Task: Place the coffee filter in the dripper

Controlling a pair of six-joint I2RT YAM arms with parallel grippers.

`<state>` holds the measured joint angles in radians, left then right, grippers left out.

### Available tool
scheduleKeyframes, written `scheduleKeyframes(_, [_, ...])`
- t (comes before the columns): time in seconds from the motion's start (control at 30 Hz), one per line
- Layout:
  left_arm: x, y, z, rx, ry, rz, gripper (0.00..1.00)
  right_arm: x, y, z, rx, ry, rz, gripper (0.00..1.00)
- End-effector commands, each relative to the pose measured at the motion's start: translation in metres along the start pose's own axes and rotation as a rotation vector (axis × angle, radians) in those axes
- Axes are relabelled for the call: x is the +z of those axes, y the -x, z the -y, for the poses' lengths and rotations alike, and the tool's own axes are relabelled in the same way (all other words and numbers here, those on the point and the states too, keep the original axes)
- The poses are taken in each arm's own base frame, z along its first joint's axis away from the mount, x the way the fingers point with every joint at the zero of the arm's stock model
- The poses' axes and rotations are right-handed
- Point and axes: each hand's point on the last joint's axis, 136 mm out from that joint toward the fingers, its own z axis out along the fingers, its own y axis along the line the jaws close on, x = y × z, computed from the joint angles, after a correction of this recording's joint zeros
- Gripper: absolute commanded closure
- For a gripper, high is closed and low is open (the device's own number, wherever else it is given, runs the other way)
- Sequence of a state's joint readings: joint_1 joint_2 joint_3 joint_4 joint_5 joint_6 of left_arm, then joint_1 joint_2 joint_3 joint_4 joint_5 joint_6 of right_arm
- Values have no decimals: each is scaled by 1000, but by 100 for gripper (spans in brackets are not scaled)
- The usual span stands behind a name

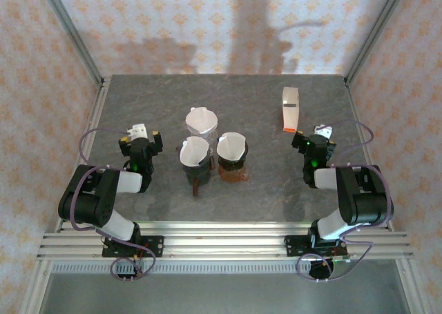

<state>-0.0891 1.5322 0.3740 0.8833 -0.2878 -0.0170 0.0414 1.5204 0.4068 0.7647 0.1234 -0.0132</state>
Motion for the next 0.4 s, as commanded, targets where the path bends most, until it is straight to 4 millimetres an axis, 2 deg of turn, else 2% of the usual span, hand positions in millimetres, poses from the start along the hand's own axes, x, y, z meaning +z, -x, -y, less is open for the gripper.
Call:
scheduleKeyframes(0.0, [1,6,-3,1,9,24,0,0,9,1,-1,-18,38,1])
scheduleKeyframes(0.37, [1,6,-3,2,9,24,0,0,9,1,-1,-16,37,1])
